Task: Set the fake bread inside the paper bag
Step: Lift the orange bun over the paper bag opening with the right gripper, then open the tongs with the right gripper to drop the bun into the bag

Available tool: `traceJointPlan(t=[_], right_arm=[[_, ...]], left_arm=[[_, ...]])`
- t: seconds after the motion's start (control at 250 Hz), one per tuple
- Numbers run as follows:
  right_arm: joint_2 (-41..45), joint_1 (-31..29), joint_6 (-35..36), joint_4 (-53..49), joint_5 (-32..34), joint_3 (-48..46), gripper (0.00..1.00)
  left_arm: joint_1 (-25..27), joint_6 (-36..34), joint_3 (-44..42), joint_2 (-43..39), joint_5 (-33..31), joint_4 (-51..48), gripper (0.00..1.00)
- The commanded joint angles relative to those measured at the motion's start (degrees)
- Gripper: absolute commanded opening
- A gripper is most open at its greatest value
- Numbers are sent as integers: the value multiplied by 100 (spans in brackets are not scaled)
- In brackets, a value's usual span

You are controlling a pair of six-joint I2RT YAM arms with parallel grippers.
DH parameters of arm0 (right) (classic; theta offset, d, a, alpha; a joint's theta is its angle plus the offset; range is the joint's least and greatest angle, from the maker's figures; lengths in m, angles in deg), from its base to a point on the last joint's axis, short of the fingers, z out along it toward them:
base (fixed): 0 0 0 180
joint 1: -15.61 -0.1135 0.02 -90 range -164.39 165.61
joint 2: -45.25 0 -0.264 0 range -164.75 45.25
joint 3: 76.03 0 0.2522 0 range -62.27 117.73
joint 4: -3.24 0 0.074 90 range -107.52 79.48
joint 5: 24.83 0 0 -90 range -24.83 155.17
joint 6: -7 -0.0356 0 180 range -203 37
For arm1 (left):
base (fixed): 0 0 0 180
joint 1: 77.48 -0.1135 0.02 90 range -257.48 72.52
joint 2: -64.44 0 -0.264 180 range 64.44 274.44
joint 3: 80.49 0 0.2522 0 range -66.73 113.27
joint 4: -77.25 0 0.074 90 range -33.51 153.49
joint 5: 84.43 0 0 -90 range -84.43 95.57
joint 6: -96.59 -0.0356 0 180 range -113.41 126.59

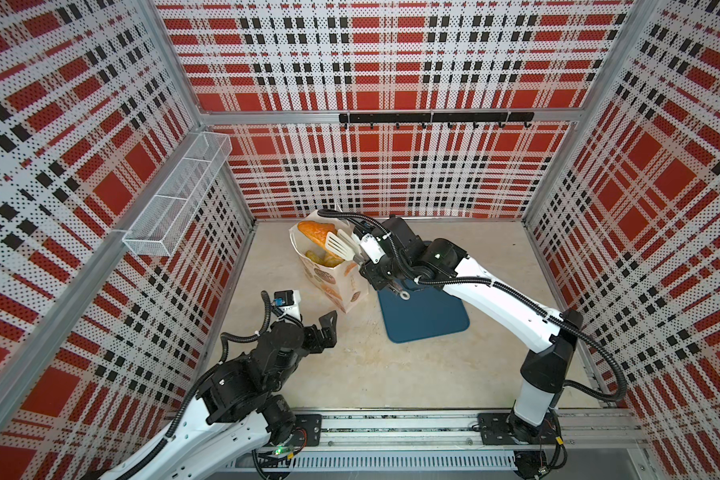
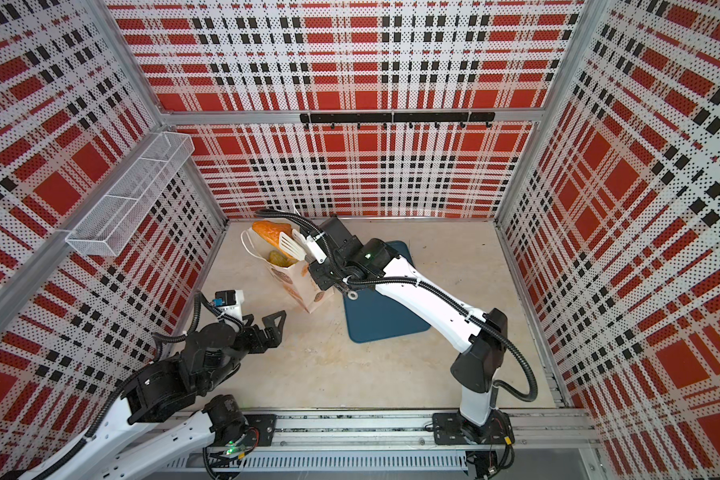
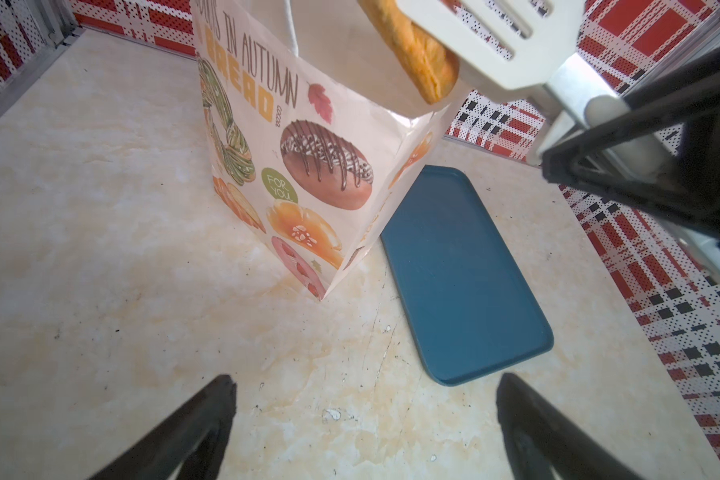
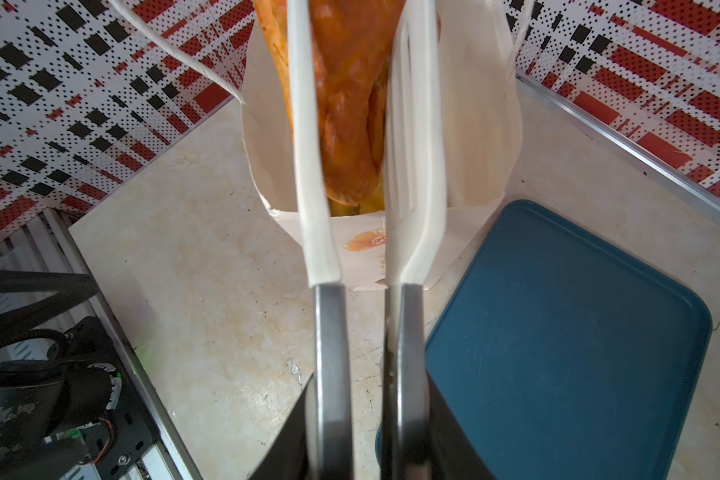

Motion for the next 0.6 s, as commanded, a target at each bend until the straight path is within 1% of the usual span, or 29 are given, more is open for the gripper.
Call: traceJointPlan(t=[0.0,0.348,0.596], right_arm=[[-92,-31,122,141,174,343,35],[-442,-30,158,-229,382,727,38],[-465,-26,196,-267,391,961,40]], left_arm=[[5,-181,217,-23,-234,-116,99],[-38,-349,371,82,-269,-148,99],[-78,-351,336,157,-146,-140,99]])
